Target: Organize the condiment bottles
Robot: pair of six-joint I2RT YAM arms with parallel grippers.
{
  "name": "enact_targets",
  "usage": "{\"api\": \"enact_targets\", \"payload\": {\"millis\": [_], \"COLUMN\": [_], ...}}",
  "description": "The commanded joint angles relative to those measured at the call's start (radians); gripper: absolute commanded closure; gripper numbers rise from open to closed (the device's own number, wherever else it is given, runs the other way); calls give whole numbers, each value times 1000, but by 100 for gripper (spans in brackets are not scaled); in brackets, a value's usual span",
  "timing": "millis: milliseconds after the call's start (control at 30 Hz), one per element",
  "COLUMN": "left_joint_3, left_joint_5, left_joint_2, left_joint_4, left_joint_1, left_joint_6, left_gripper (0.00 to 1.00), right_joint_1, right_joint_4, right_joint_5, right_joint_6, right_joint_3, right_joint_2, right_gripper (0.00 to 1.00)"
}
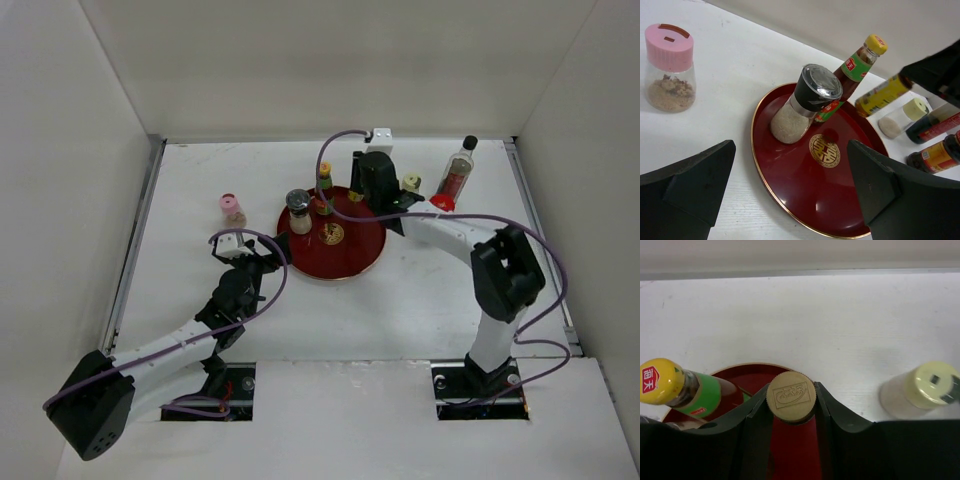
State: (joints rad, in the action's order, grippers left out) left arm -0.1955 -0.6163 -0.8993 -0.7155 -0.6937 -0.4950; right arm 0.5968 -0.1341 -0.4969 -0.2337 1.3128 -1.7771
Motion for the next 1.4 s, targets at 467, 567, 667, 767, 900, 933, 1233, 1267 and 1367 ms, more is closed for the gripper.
{"api": "enact_targets", "payload": {"millis": [467, 567, 667, 767, 900, 933, 1233, 1267, 1367], "left_joint_3": [1, -1, -1, -1, -2, -5, -16, -16, -16], "left_joint_5": [10, 10, 10, 10, 10, 10, 23, 23, 23], "left_joint_2": [8, 3, 14, 14, 14, 7, -20, -20, -24], "left_joint_4": [-55, -53, -53, -48, -55, -55, -59, -59, -59], "left_joint_1": [7, 12, 6, 6, -10, -11, -36, -36, -30], "left_joint_6": [-10, -10, -10, -11, -11, -13, -20, -20, -22], "left_gripper": [4, 4, 4, 5, 5, 5, 4, 4, 4], "right_joint_1": [39, 39, 39, 27, -50, -76, -262, -272, -305], "right_joint_4": [-133, -116, -91, -84, -33, 3, 157, 153, 148], "right_joint_5": [8, -2, -34, -83, -207, -239, -119, -102, -48], "right_joint_6": [-21, -27, -32, -53, -101, -117, -151, -153, -162], "right_joint_3": [68, 43, -26, -157, -357, -391, -437, -437, -406], "right_joint_2": [-101, -36, 74, 217, 405, 438, 400, 390, 331], "right_gripper": [29, 23, 18, 14, 7, 4, 0, 0, 0]}}
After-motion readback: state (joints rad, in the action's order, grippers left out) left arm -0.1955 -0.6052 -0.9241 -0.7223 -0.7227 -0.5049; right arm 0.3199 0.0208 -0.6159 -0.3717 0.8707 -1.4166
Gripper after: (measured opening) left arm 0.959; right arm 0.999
